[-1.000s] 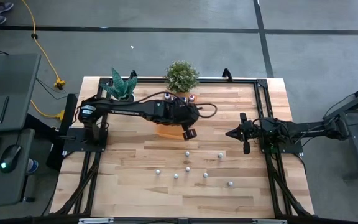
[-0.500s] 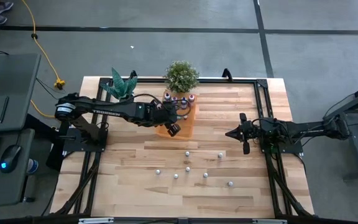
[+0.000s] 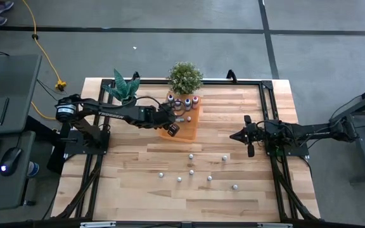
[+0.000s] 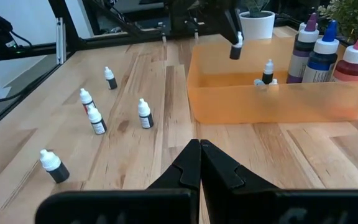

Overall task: Pick & Place food coloring
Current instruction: Put the small violet food coloring bottle into the orange bin, then put the right small black food coloring bottle into the orange bin

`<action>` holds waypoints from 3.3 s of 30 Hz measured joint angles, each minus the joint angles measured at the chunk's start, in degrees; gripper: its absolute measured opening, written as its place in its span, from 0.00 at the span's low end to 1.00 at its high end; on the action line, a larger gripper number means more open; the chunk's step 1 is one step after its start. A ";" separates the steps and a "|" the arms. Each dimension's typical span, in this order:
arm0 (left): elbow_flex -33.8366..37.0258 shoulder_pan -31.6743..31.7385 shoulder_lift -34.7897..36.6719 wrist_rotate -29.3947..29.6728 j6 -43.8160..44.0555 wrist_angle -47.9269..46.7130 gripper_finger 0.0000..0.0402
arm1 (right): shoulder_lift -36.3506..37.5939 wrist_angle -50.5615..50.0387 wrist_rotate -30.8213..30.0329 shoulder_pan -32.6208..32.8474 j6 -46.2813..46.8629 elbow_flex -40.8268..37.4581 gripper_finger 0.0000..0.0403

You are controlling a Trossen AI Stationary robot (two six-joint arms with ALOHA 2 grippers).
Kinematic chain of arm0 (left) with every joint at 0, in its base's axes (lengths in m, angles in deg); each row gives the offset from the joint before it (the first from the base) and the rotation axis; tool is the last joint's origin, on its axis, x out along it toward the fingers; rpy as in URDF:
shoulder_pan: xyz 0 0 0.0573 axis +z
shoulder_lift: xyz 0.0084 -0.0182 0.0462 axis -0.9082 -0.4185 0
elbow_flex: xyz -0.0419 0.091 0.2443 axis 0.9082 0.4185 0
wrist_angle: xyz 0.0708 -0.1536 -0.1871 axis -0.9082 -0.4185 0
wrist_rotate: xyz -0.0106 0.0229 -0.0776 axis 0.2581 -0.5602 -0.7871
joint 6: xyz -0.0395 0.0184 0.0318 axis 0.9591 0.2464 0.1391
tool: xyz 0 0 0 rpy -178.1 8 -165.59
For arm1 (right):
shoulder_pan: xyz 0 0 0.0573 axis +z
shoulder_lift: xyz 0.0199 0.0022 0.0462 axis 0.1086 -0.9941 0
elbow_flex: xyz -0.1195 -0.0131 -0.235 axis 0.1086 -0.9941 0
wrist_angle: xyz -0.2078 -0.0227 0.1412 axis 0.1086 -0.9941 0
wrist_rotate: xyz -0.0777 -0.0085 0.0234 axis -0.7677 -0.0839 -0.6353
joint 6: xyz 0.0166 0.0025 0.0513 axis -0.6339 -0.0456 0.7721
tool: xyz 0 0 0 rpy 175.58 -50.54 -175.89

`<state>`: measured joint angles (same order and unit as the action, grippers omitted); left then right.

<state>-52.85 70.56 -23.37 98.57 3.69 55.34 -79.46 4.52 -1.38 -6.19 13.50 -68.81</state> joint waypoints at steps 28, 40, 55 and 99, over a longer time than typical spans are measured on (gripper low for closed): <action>3.66 1.56 -8.25 6.40 -6.36 12.58 0.12 | 0.06 0.07 -0.01 -0.01 0.00 0.01 0.00; 3.66 1.56 -8.28 7.52 -6.33 13.34 0.12 | 0.06 0.09 -0.01 0.00 0.00 0.01 0.00; 3.66 1.56 -8.28 5.96 -6.27 13.29 0.12 | 0.06 0.11 0.00 0.01 0.00 0.02 0.00; 2.74 -3.39 5.81 4.04 -26.36 33.91 0.39 | 0.06 0.13 0.00 0.01 0.00 0.01 0.00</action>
<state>-50.11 67.16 -17.55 102.61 -22.68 89.24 -79.40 4.66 -1.38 -6.18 13.50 -68.80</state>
